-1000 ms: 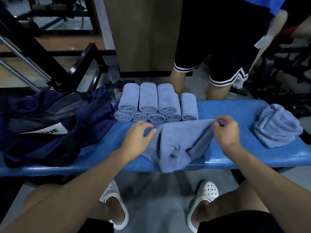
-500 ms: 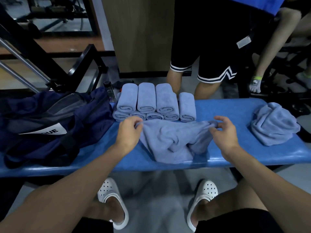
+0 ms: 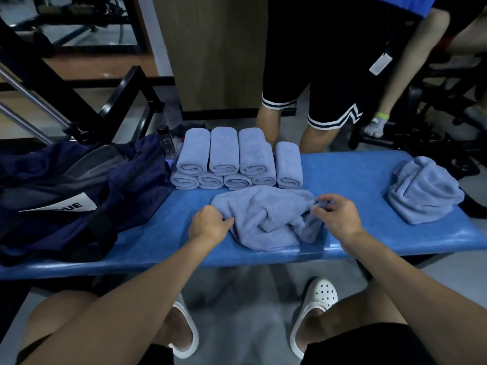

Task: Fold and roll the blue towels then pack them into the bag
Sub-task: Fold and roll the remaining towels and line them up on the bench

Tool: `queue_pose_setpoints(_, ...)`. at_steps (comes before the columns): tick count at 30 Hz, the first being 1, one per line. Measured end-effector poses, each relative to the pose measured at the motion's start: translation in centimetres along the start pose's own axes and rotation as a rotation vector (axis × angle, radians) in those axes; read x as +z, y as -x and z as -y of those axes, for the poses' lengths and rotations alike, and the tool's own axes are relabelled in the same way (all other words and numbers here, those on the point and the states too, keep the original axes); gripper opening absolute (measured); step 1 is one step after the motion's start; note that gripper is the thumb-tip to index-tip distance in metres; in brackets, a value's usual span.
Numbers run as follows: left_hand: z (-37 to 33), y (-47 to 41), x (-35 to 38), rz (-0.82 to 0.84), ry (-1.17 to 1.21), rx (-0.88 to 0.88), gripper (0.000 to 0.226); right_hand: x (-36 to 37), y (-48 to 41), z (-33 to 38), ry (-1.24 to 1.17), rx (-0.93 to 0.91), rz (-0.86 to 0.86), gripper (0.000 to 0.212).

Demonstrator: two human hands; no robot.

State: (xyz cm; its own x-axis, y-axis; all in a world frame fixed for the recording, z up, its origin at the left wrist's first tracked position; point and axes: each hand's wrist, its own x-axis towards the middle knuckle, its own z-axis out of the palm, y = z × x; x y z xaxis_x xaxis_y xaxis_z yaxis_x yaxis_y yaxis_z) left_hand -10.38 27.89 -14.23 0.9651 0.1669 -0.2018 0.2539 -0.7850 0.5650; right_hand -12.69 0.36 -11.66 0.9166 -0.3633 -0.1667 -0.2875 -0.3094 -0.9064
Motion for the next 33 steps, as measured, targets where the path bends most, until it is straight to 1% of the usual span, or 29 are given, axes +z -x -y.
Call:
queue_pose_setpoints(3, -0.7, 0.0, 0.7, -0.066, 0.09, -0.022, 0.049, -0.2, -0.1, 0.1, 0.018, -0.035, -0.034, 0.019)
queue_pose_setpoints(6, -1.3, -0.5, 0.1, -0.161, 0.356, 0.0, 0.028, -0.9, -0.4, 0.8, 0.003, -0.085, -0.112, 0.018)
queue_pose_setpoints(7, -1.6, -0.8, -0.7, -0.197, 0.445, 0.002, 0.025, -1.3, -0.5, 1.1, 0.002, -0.106, -0.138, 0.019)
queue_pose_setpoints(11, -3.4, -1.7, -5.4, -0.327, 0.706, 0.008, 0.021, -2.8, -1.2, 3.0, -0.012, -0.184, -0.191, 0.021)
queue_pose_setpoints(13, -4.3, -2.0, -7.7, -0.381, 0.756, 0.049, 0.025, -3.3, -1.4, 4.3, -0.027, -0.223, -0.231, 0.023)
queue_pose_setpoints(17, -4.8, -2.2, -10.2, -0.452, 0.701, 0.177, 0.021, -4.0, -1.4, 6.2, -0.064, -0.244, -0.293, 0.024)
queue_pose_setpoints(18, -4.6, -2.2, -10.2, -0.441, 0.663, 0.201, 0.02, -4.0, -1.3, 6.3, -0.082, -0.232, -0.281, 0.023)
queue_pose_setpoints(20, -3.4, -2.2, -9.3, -0.379, 0.578, 0.213, 0.025, -3.8, -1.1, 5.2, -0.061, -0.172, -0.211, 0.02)
queue_pose_setpoints(22, -1.7, -2.0, -7.8, -0.304, 0.503, 0.171, 0.028, -3.4, -0.9, 2.8, 0.065, -0.116, -0.133, 0.02)
queue_pose_setpoints(25, 0.5, -1.1, -5.4, -0.219, 0.411, 0.056, 0.023, -2.7, -0.8, -0.6, 0.284, -0.049, -0.024, 0.022)
queue_pose_setpoints(27, 1.6, -0.6, -4.4, -0.145, 0.401, -0.029, 0.018, -2.3, -0.6, -1.8, 0.42, -0.048, 0.054, 0.021)
queue_pose_setpoints(28, 2.0, -0.5, -4.1, -0.105, 0.399, -0.058, 0.021, -2.1, -0.5, -2.0, 0.463, -0.055, 0.068, 0.017)
queue_pose_setpoints(30, 2.3, -0.6, -3.8, -0.057, 0.392, -0.076, 0.038, -1.8, -0.5, -1.8, 0.462, -0.061, 0.046, 0.006)
queue_pose_setpoints(32, 2.2, -0.8, -3.7, -0.069, 0.404, -0.072, 0.051, -1.2, -0.9, -1.5, 0.417, -0.102, 0.03, 0.017)
queue_pose_setpoints(33, 2.1, -1.0, -3.7, -0.081, 0.417, -0.073, 0.053, -0.9, -1.1, -1.3, 0.407, -0.125, 0.026, 0.021)
